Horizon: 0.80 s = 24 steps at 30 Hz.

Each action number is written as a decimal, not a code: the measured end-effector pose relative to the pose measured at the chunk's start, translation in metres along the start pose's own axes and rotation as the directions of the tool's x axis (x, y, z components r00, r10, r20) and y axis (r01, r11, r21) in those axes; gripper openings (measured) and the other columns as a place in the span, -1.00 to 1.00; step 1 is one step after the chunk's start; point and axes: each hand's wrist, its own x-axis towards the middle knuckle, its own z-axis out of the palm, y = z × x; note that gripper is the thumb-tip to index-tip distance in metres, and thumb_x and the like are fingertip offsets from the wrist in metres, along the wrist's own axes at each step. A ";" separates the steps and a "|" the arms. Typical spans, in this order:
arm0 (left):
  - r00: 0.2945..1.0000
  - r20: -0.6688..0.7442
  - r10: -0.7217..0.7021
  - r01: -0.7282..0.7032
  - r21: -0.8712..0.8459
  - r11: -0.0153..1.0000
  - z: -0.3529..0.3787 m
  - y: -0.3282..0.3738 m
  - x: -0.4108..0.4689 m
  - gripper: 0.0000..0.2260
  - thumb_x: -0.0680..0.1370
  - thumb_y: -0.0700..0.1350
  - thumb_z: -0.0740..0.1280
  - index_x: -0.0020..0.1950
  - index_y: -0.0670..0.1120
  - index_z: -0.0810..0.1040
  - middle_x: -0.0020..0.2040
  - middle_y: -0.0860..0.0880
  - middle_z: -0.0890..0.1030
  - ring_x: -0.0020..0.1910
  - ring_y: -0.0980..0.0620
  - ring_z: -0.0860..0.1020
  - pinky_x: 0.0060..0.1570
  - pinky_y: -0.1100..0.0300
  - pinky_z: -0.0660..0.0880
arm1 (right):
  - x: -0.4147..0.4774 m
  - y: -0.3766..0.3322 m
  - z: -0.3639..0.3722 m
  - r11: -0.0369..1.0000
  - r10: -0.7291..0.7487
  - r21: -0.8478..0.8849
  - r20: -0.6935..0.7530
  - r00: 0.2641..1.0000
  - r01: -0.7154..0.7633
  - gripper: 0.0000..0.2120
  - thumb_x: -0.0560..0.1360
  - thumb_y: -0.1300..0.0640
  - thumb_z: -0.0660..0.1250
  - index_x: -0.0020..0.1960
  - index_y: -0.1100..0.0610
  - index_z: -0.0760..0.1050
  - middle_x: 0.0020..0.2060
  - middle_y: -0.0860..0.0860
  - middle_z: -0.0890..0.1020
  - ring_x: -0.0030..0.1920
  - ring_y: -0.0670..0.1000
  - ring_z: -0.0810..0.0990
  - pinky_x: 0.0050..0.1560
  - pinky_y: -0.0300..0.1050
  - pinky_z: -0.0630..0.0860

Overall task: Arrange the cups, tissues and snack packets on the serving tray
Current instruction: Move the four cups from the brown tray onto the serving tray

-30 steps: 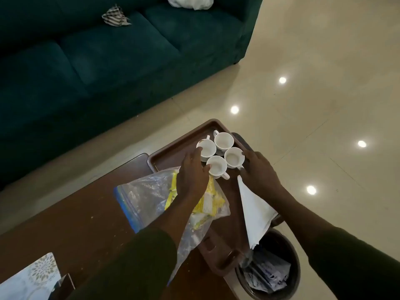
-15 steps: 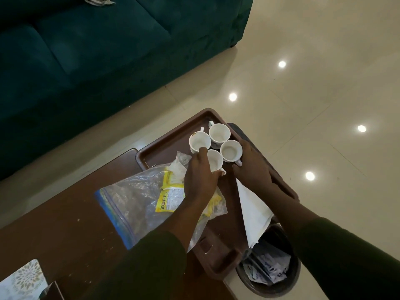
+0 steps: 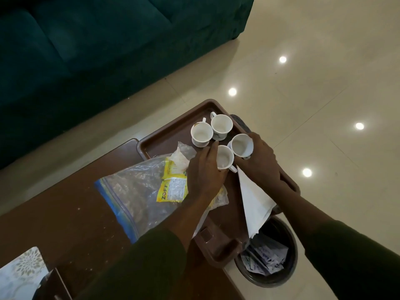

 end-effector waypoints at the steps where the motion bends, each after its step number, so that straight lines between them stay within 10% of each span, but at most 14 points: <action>1: 1.000 -0.018 0.014 -0.014 -0.009 1.000 -0.004 0.003 -0.003 -0.48 0.43 0.07 0.43 0.37 0.01 0.45 0.25 0.02 0.58 0.19 -0.05 0.56 0.02 0.06 0.52 | -0.002 -0.002 -0.005 1.000 -0.015 -0.017 -0.015 1.000 0.015 -0.48 0.35 -0.24 0.43 0.16 0.02 0.42 0.00 -0.08 0.59 -0.08 -0.10 0.51 -0.17 -0.33 0.34; 12: 0.962 -0.264 -0.073 0.048 -0.100 0.994 -0.125 -0.050 -0.044 -0.48 0.36 0.03 0.48 0.29 0.06 0.43 0.19 0.04 0.50 0.14 -0.05 0.56 -0.10 0.11 0.51 | -0.031 -0.145 0.001 0.953 -0.302 -0.025 0.003 0.953 0.302 -0.51 0.28 -0.13 0.47 0.12 -0.04 0.40 0.02 -0.08 0.59 0.02 0.05 0.58 -0.13 -0.10 0.45; 24: 0.850 -0.429 -0.306 0.312 -0.059 0.948 -0.294 -0.258 -0.237 -0.47 0.39 0.17 0.43 0.31 0.06 0.45 0.21 0.06 0.54 0.12 0.02 0.56 -0.02 0.15 0.54 | -0.182 -0.360 0.165 0.828 -0.540 0.083 0.383 0.749 0.554 -0.54 0.29 -0.11 0.38 0.14 -0.03 0.41 0.02 -0.02 0.62 -0.02 0.11 0.59 -0.10 0.08 0.56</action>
